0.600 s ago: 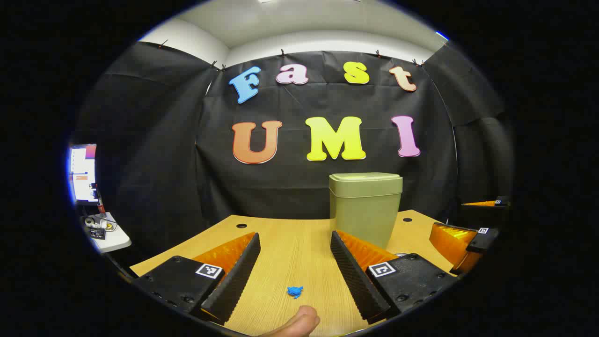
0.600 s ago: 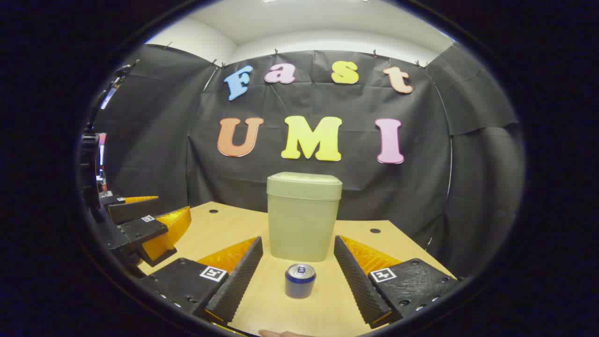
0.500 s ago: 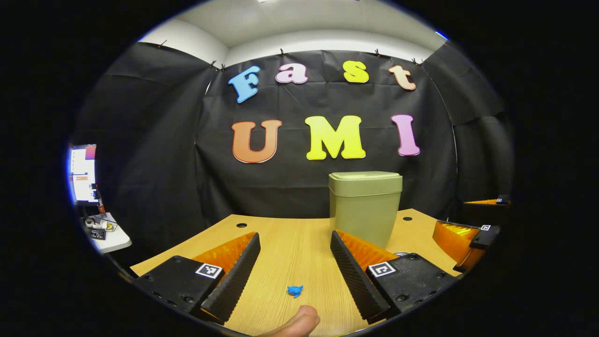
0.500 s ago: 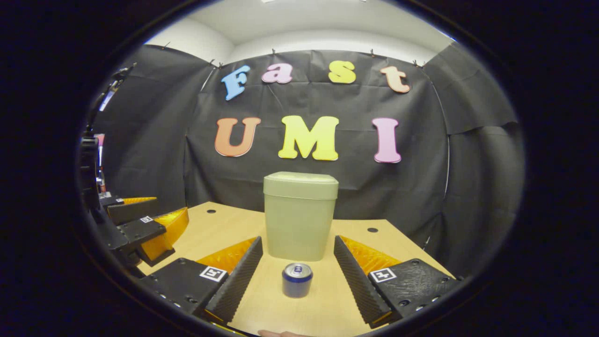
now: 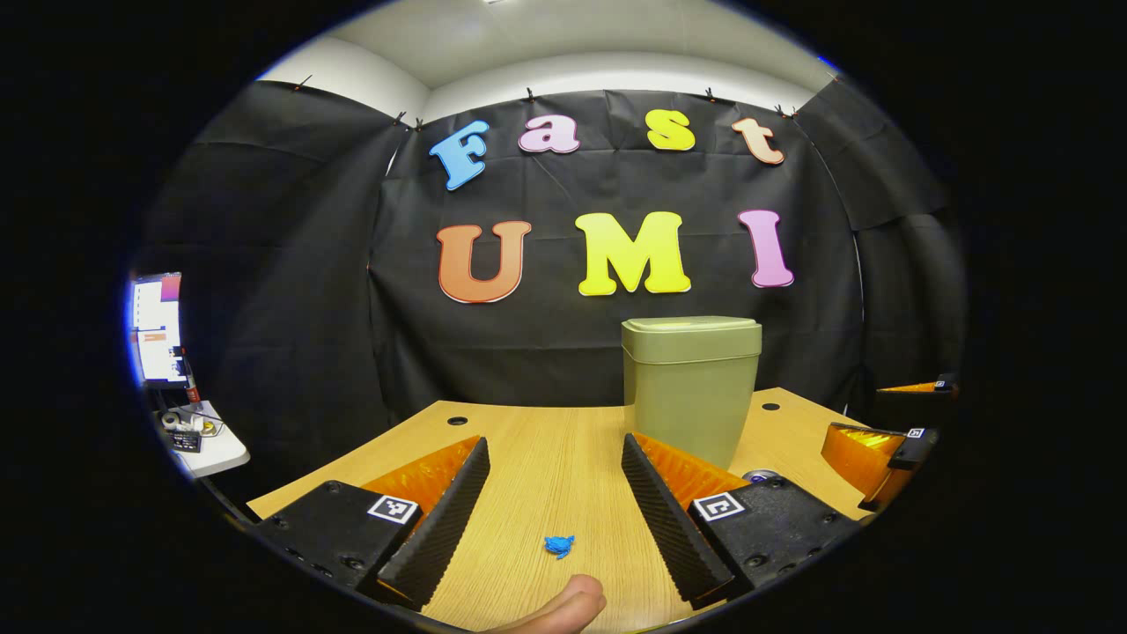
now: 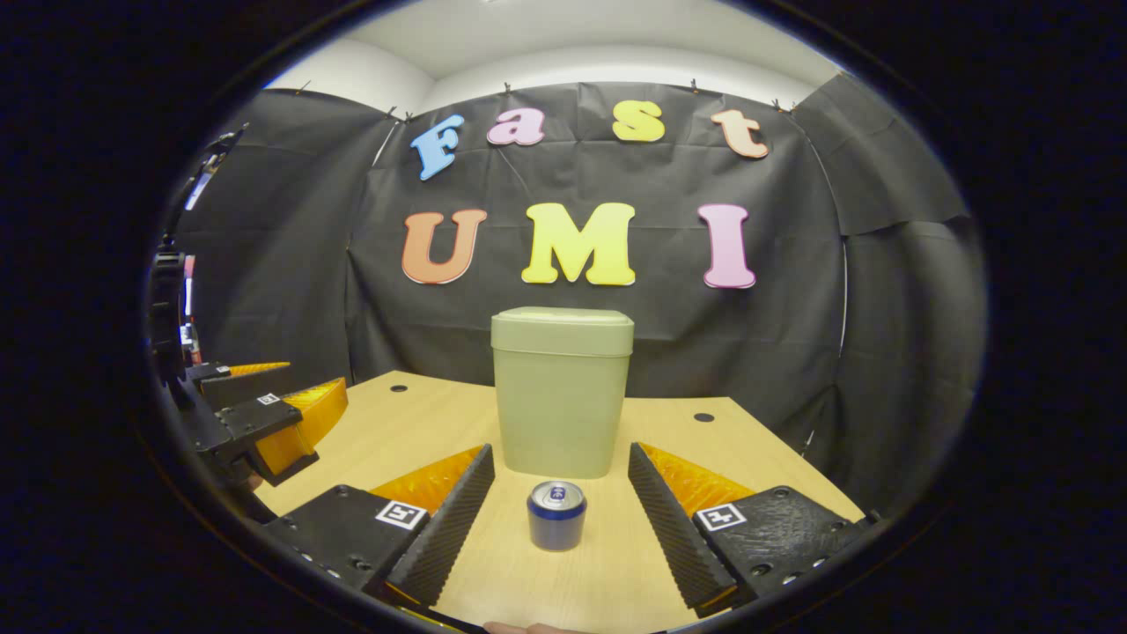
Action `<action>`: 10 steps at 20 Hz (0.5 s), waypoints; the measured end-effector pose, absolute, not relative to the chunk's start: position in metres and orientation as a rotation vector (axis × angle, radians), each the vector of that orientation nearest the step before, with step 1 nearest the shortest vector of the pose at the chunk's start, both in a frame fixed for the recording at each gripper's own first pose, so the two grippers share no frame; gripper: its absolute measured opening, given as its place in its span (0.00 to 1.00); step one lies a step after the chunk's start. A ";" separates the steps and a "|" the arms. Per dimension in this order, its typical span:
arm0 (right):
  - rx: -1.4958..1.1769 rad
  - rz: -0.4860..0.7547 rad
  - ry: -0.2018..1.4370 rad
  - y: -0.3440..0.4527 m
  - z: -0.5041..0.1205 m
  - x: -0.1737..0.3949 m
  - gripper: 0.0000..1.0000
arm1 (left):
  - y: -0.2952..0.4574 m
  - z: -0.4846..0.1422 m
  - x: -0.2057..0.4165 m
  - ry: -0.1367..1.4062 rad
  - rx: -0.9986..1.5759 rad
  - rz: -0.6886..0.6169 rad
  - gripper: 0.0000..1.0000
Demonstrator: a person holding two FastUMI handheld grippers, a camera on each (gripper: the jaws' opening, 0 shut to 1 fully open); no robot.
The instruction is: Press the lid of the desktop garbage bin to open it, pick up the crumpled paper on the desktop and throw it into the bin, then pick up the pop can on the desktop and drop it into the bin, and finally close the garbage bin lid.
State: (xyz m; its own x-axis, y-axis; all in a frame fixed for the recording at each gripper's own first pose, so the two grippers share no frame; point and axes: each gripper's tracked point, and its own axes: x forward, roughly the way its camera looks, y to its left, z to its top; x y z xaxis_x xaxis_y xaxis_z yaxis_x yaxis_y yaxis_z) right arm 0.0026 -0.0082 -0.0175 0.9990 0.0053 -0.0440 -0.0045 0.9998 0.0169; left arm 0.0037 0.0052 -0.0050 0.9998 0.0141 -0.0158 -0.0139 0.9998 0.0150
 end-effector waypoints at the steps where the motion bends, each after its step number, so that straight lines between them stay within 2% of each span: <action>1: 0.015 0.006 0.043 -0.008 -0.018 0.002 0.95 | 0.006 -0.005 0.004 0.016 0.019 0.017 0.98; 3: 0.017 0.013 0.042 -0.006 -0.018 0.002 0.98 | 0.009 -0.004 0.004 0.015 0.031 0.028 0.98; 4: 0.016 0.014 0.041 -0.007 -0.020 0.001 0.95 | 0.011 -0.004 0.004 0.015 0.032 0.034 0.98; 10: 0.026 0.024 0.053 -0.007 -0.025 0.001 0.95 | 0.009 -0.006 0.005 0.028 0.018 0.033 0.97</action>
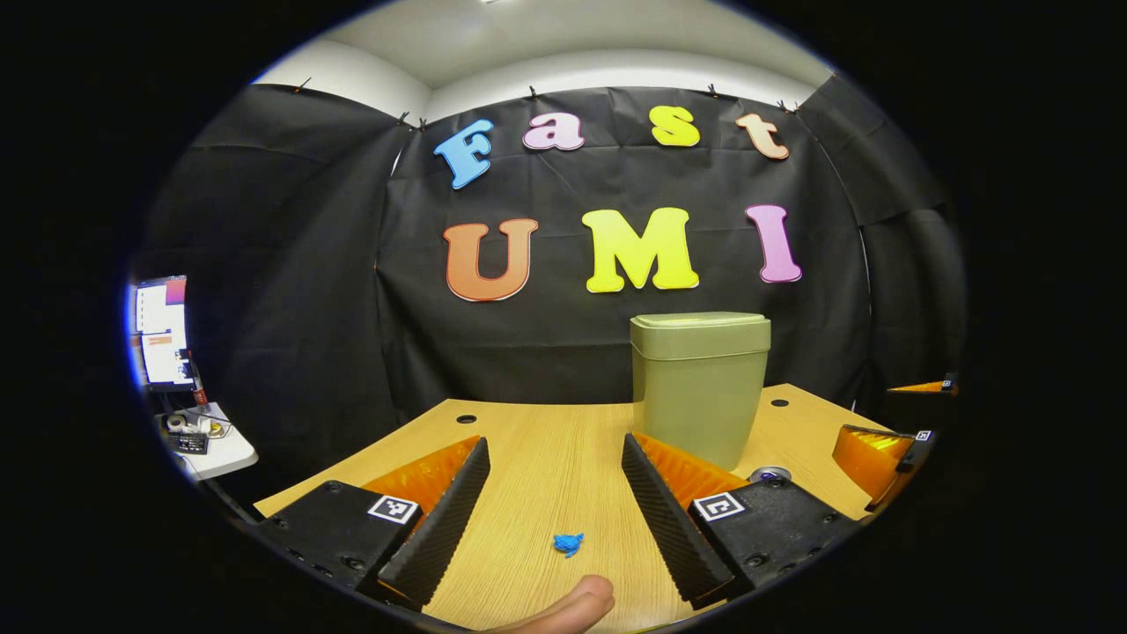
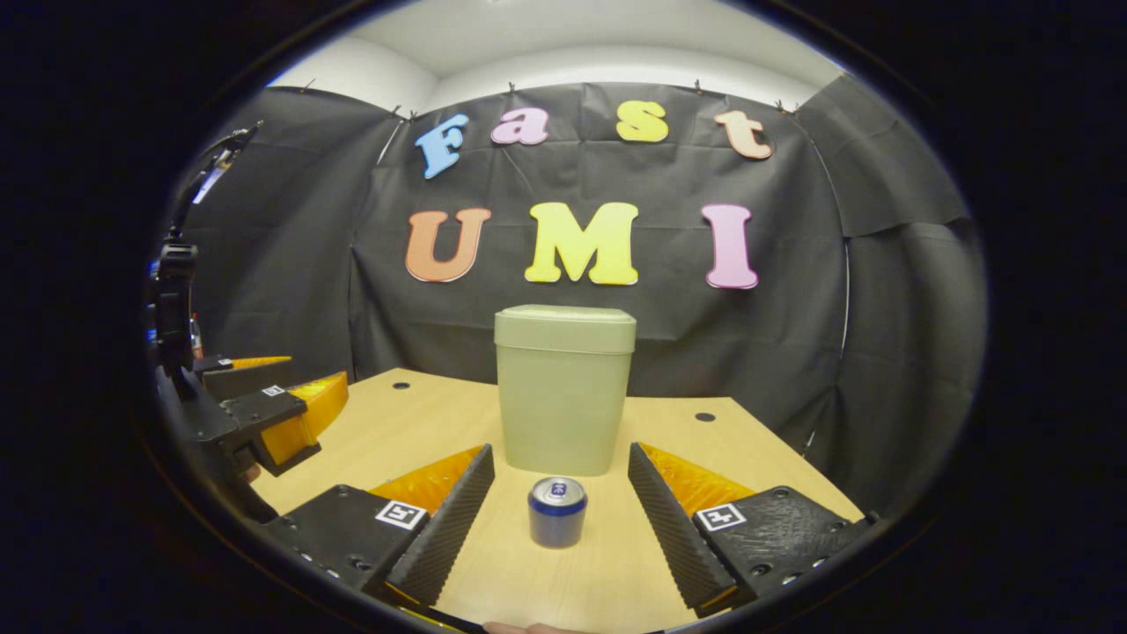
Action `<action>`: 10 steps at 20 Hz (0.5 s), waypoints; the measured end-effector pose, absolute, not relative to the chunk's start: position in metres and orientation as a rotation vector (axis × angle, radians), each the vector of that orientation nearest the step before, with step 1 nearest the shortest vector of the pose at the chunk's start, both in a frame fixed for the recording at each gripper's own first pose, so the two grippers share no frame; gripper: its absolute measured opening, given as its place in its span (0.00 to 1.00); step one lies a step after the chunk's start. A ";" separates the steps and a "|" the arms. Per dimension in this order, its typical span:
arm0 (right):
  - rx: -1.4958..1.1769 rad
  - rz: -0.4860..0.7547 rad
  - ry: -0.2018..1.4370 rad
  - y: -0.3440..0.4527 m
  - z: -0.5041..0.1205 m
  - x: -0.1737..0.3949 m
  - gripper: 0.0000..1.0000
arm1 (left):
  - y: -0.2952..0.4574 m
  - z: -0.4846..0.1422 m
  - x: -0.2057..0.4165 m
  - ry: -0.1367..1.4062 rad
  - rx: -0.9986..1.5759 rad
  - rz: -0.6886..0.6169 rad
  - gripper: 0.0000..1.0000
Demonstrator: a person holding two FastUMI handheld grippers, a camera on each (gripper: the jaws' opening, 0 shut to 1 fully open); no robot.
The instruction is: Press the lid of the desktop garbage bin to open it, pick up the crumpled paper on the desktop and throw it into the bin, then pick up the pop can on the desktop and drop it into the bin, and finally close the garbage bin lid.
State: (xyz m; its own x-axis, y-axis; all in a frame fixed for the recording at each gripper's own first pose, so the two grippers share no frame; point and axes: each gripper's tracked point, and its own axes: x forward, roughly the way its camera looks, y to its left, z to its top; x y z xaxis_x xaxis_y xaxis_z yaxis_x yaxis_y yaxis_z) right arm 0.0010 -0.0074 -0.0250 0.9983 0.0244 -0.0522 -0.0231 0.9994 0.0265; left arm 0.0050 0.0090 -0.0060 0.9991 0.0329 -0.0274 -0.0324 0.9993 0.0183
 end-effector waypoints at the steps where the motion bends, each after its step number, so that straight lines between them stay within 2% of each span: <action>1: 0.030 0.026 0.056 -0.008 -0.026 0.001 0.95 | 0.010 -0.007 0.005 0.027 0.017 0.029 0.97; 5: 0.032 0.022 0.057 -0.012 -0.026 -0.001 0.95 | 0.006 -0.008 0.003 0.029 0.020 0.017 0.97; 6: 0.031 0.020 0.056 -0.013 -0.026 -0.001 0.98 | 0.004 -0.008 0.004 0.030 0.021 0.014 0.98; 9: 0.026 0.014 0.042 -0.016 -0.024 -0.002 0.98 | 0.006 -0.008 0.003 0.031 0.021 0.014 0.97; 10: 0.024 0.005 0.038 -0.019 -0.023 -0.001 0.95 | 0.007 -0.008 0.004 0.033 0.021 0.016 0.98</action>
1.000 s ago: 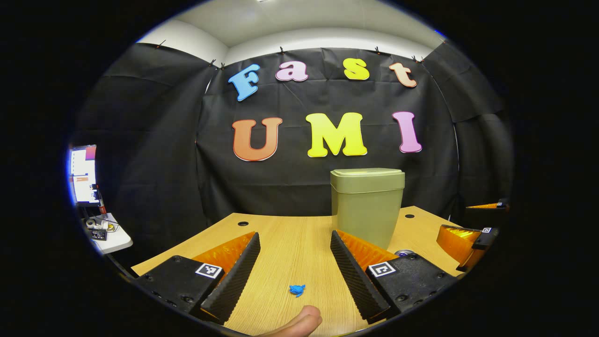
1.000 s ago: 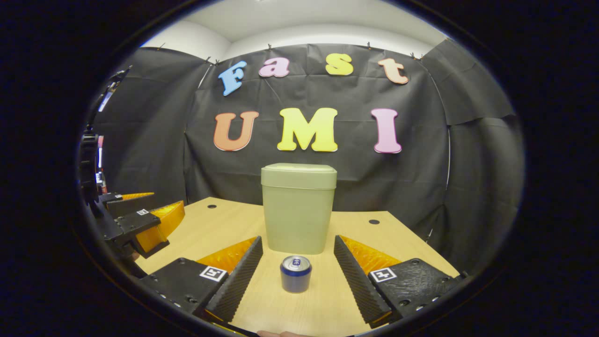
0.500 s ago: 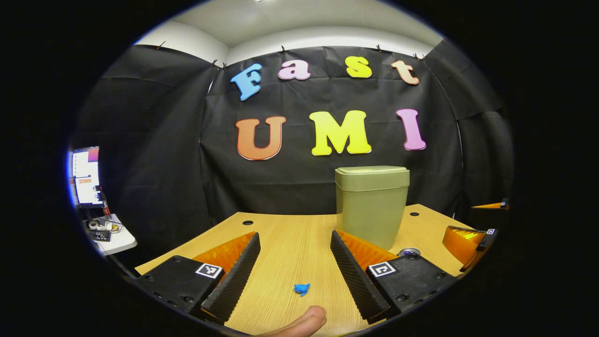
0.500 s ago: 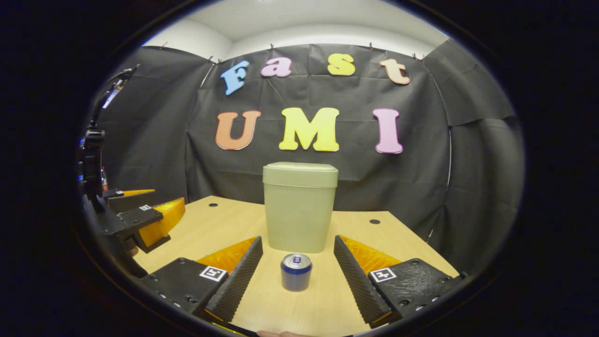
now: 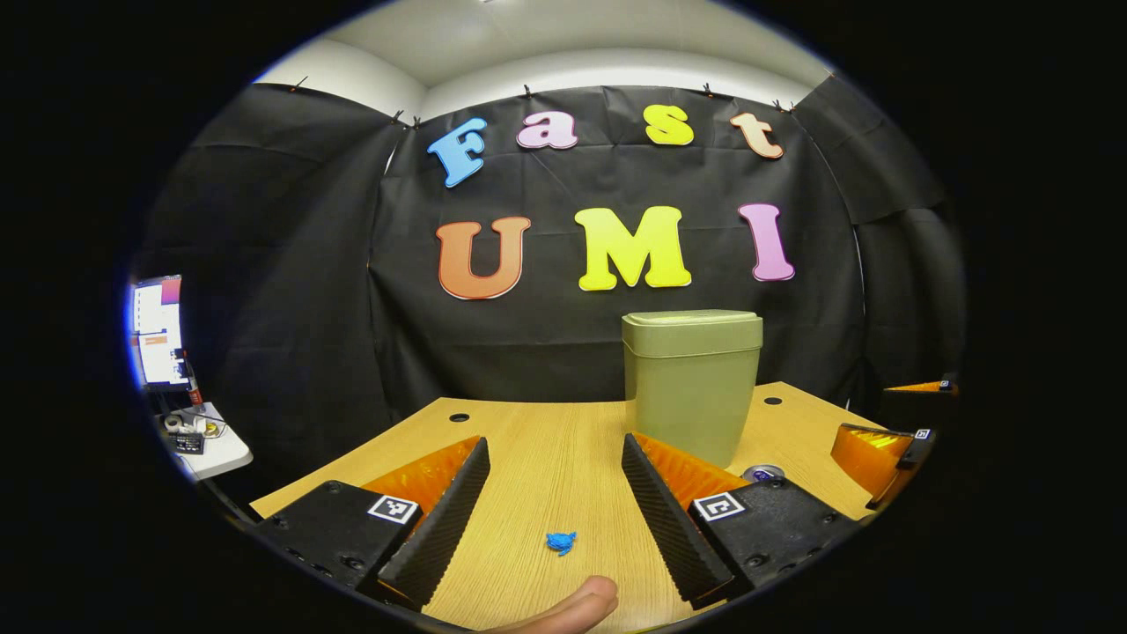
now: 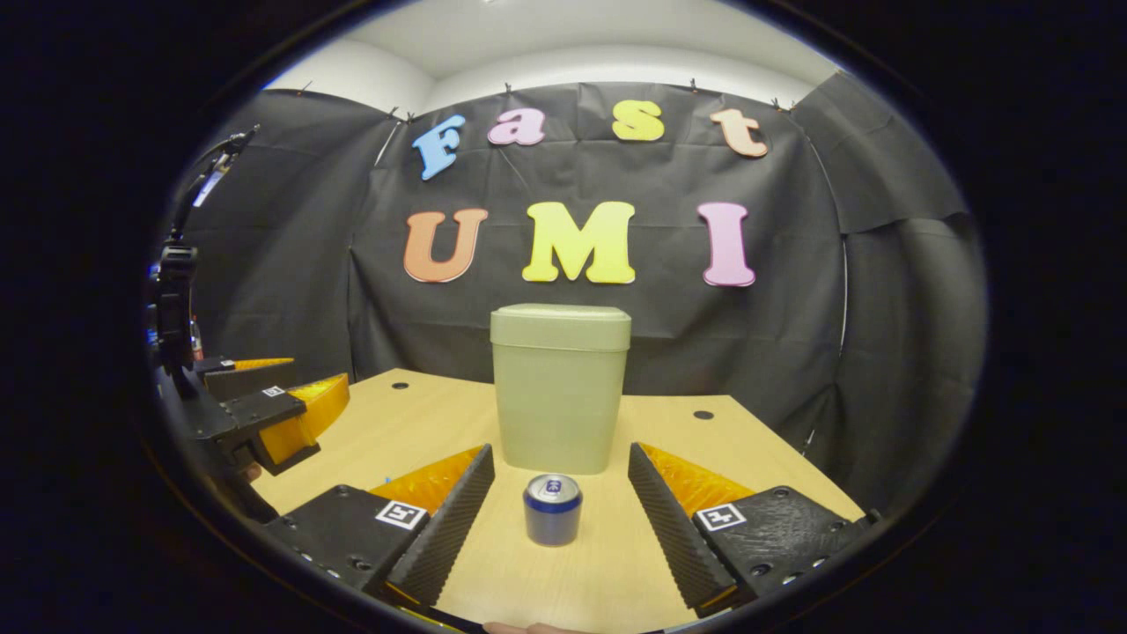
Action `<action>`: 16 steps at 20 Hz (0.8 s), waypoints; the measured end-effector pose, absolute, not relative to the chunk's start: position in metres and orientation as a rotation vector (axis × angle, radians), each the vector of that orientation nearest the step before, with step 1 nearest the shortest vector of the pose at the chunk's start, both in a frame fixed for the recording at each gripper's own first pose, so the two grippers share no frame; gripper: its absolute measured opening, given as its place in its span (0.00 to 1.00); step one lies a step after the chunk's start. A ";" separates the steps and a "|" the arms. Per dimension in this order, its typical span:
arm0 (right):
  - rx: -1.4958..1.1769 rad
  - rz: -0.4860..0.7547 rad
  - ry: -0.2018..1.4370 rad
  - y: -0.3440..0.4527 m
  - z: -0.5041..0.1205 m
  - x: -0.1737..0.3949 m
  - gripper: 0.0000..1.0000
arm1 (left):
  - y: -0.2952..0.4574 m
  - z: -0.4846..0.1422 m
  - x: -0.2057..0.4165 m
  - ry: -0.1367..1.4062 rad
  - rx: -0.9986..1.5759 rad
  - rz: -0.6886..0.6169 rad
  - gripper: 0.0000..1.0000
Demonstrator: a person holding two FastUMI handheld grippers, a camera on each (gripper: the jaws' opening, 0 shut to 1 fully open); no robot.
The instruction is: Press the lid of the desktop garbage bin to open it, pick up the crumpled paper on the desktop and throw it into the bin, then pick up the pop can on the desktop and drop it into the bin, and finally close the garbage bin lid.
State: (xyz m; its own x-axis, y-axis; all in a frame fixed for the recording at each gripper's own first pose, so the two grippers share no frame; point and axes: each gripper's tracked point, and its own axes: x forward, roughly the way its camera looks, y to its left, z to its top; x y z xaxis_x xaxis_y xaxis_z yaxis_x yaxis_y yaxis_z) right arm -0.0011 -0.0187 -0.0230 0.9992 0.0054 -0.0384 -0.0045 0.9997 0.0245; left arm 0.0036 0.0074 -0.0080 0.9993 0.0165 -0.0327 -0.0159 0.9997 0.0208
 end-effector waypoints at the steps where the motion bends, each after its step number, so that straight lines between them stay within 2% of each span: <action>1: 0.026 0.000 0.037 -0.021 -0.022 0.000 0.95 | 0.009 -0.009 0.004 0.036 0.018 0.019 0.97; 9: 0.051 0.000 0.016 -0.019 -0.011 0.011 0.95 | 0.014 -0.013 0.007 0.049 0.014 0.024 0.97; 10: 0.049 -0.010 0.013 -0.022 -0.008 0.014 0.91 | 0.012 -0.013 0.008 0.051 0.018 0.021 0.98; 11: 0.043 -0.023 0.011 -0.024 -0.004 0.017 0.85 | 0.012 -0.013 0.008 0.050 0.023 0.019 0.98; 12: 0.034 -0.030 0.012 -0.025 -0.002 0.020 0.73 | 0.011 -0.014 0.009 0.050 0.030 0.019 0.98; 13: 0.033 -0.033 0.008 -0.025 0.002 0.022 0.67 | 0.013 -0.014 0.010 0.049 0.034 0.019 0.98; 14: 0.029 -0.030 0.005 -0.023 0.005 0.023 0.51 | 0.013 -0.015 0.010 0.049 0.035 0.020 0.98; 15: 0.028 -0.035 0.003 -0.023 0.009 0.025 0.46 | 0.015 -0.015 0.011 0.050 0.034 0.023 0.98; 16: 0.030 -0.051 0.011 -0.026 0.009 0.027 0.29 | 0.017 -0.015 0.011 0.053 0.030 0.029 0.98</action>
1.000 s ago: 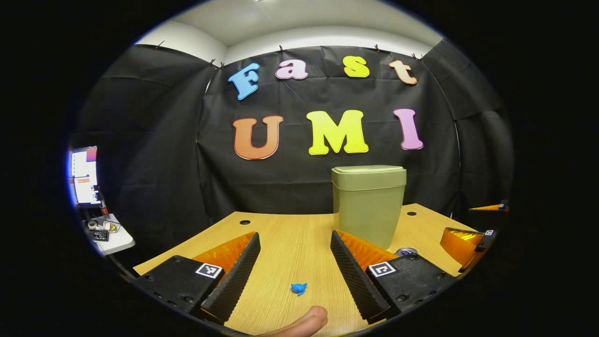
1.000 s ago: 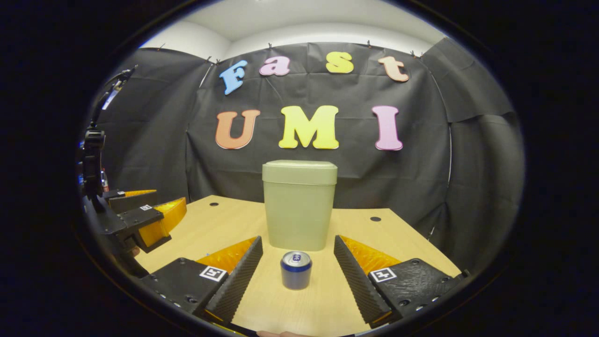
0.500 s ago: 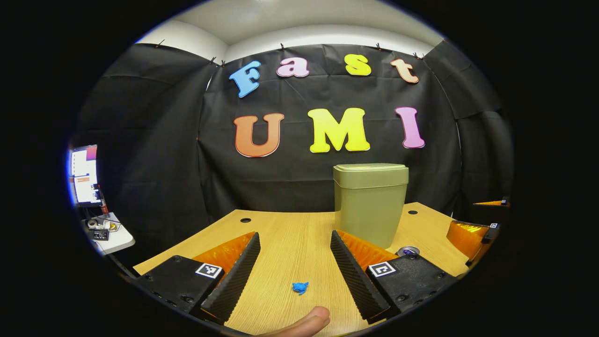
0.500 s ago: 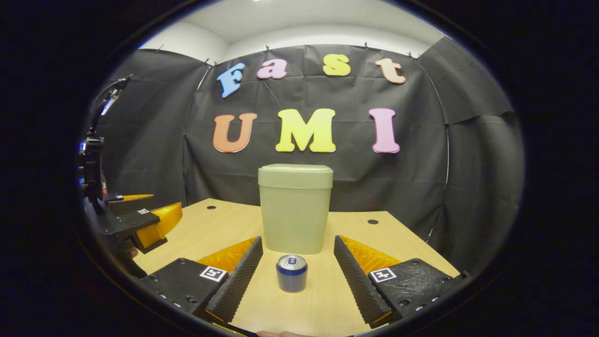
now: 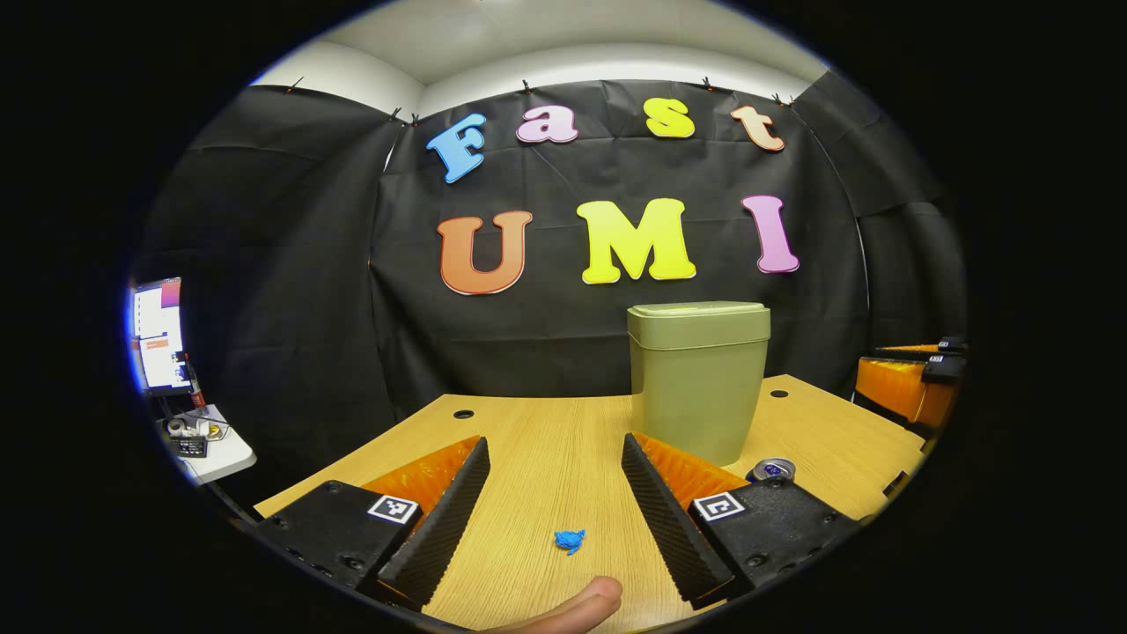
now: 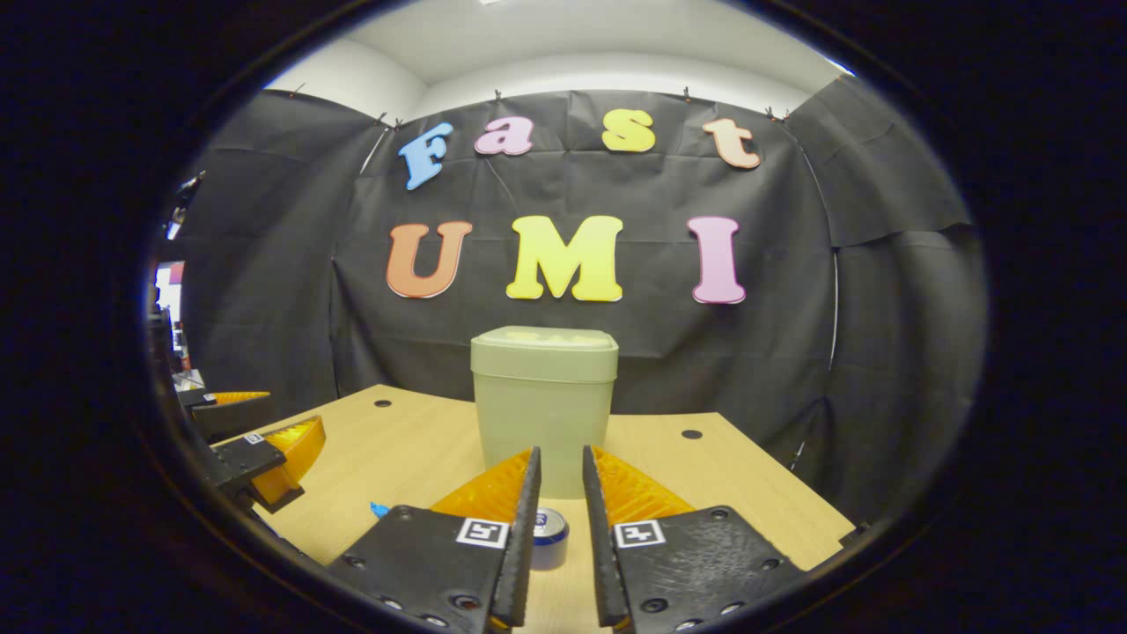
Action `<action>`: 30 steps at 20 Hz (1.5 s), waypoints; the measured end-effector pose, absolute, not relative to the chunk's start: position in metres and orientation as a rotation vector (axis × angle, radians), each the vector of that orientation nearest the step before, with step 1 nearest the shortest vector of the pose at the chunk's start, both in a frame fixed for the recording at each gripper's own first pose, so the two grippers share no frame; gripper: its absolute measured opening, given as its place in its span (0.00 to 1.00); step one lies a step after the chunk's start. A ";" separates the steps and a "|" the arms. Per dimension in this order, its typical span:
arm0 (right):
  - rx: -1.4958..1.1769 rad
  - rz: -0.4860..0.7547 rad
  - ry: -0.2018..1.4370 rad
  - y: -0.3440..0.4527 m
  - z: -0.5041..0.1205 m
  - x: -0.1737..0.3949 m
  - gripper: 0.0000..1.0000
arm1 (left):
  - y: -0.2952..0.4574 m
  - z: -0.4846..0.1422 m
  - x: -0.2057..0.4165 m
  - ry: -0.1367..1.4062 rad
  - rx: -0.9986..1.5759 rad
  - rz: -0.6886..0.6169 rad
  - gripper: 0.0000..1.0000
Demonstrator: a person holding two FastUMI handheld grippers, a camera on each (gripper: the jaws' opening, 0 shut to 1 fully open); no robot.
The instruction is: Press the lid of the desktop garbage bin to open it, pick up the crumpled paper on the desktop and throw it into the bin, then pick up the pop can on the desktop and drop it into the bin, and finally close the garbage bin lid.
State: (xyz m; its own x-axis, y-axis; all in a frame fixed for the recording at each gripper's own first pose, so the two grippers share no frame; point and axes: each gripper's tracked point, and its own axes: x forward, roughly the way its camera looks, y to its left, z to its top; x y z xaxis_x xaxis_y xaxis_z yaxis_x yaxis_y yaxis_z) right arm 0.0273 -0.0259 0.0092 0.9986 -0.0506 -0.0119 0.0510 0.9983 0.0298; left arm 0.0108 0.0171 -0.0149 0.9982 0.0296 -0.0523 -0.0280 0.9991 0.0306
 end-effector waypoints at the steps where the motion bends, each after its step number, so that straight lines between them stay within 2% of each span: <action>1: 0.039 -0.057 0.027 -0.026 0.009 0.029 0.24 | 0.019 -0.017 0.012 0.058 0.027 0.033 0.98; 2: 0.051 -0.042 0.041 -0.019 0.009 0.031 0.12 | 0.020 -0.018 0.014 0.063 0.025 0.035 0.98; 4: 0.073 -0.029 0.059 -0.014 0.014 0.034 0.16 | 0.024 -0.020 0.017 0.073 0.020 0.042 0.98; 5: 0.082 -0.019 0.055 -0.010 0.022 0.036 0.04 | 0.025 -0.021 0.018 0.075 0.017 0.046 0.98; 6: 0.084 -0.010 0.038 -0.006 0.032 0.038 0.00 | 0.027 -0.023 0.019 0.077 0.014 0.047 0.98; 7: 0.078 -0.020 0.024 -0.003 0.044 0.039 0.10 | 0.028 -0.024 0.020 0.081 0.011 0.047 0.98; 8: 0.067 -0.017 0.011 -0.002 0.053 0.044 0.00 | 0.029 -0.025 0.020 0.085 0.010 0.046 0.98; 12: 0.047 -0.013 0.002 0.002 0.088 0.076 0.00 | 0.034 -0.025 0.022 0.090 -0.002 0.051 0.98; 19: 0.036 0.007 0.025 0.016 0.135 0.165 0.00 | 0.041 -0.023 0.020 0.083 -0.016 0.055 0.98; 23: 0.056 0.013 0.076 0.027 0.130 0.206 0.00 | 0.047 -0.023 0.022 0.088 -0.026 0.059 0.98; 26: 0.044 -0.028 0.139 0.018 0.114 0.238 0.00 | 0.053 -0.026 0.023 0.095 -0.036 0.068 0.98; 30: 0.022 -0.048 0.156 0.012 0.107 0.256 0.00 | 0.066 -0.025 0.025 0.093 -0.056 0.102 0.98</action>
